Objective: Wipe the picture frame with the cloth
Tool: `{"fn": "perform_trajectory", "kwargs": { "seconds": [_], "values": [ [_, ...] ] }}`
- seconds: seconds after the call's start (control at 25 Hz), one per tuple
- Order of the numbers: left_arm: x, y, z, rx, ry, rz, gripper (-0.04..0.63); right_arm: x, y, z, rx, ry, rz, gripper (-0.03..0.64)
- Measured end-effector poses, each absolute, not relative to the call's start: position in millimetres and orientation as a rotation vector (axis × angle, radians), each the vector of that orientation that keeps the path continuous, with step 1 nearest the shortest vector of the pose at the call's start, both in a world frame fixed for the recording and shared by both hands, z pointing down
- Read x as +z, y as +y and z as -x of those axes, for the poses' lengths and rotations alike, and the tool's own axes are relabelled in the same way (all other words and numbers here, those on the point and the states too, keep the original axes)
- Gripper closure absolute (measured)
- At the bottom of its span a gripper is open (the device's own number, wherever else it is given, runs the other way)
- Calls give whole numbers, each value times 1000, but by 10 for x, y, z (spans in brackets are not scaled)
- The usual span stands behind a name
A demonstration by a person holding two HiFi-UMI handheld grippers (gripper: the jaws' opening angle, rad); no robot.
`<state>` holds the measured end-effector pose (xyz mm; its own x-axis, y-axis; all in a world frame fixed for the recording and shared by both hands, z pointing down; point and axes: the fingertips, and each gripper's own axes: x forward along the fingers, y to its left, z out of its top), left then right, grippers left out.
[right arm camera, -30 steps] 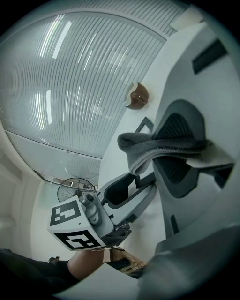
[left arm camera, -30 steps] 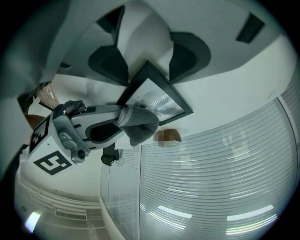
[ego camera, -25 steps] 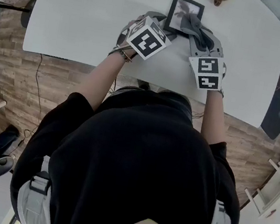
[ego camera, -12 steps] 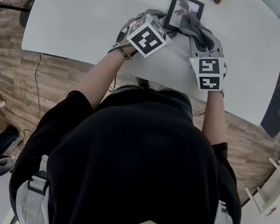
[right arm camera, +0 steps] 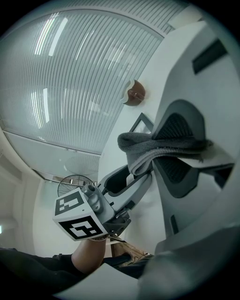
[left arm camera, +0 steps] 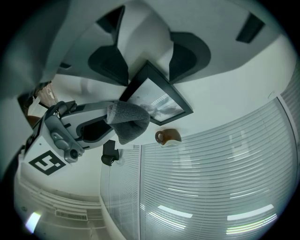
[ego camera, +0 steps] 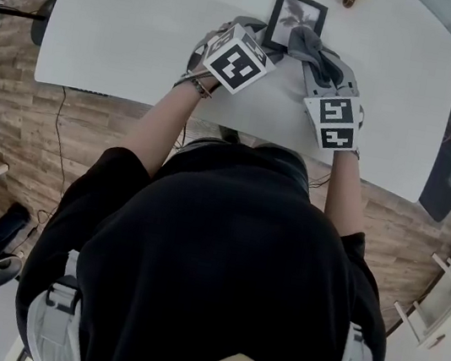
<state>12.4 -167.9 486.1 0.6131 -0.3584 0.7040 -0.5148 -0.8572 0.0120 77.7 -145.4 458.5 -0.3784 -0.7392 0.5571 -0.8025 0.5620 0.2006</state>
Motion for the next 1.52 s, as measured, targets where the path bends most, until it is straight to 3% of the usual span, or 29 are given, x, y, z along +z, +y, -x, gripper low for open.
{"fn": "perform_trajectory", "kwargs": {
  "seconds": [1.52],
  "values": [
    [4838, -1673, -141, 1075, -723, -2626, 310, 4435, -1186, -801, 232, -2158, -1181, 518]
  ]
}}
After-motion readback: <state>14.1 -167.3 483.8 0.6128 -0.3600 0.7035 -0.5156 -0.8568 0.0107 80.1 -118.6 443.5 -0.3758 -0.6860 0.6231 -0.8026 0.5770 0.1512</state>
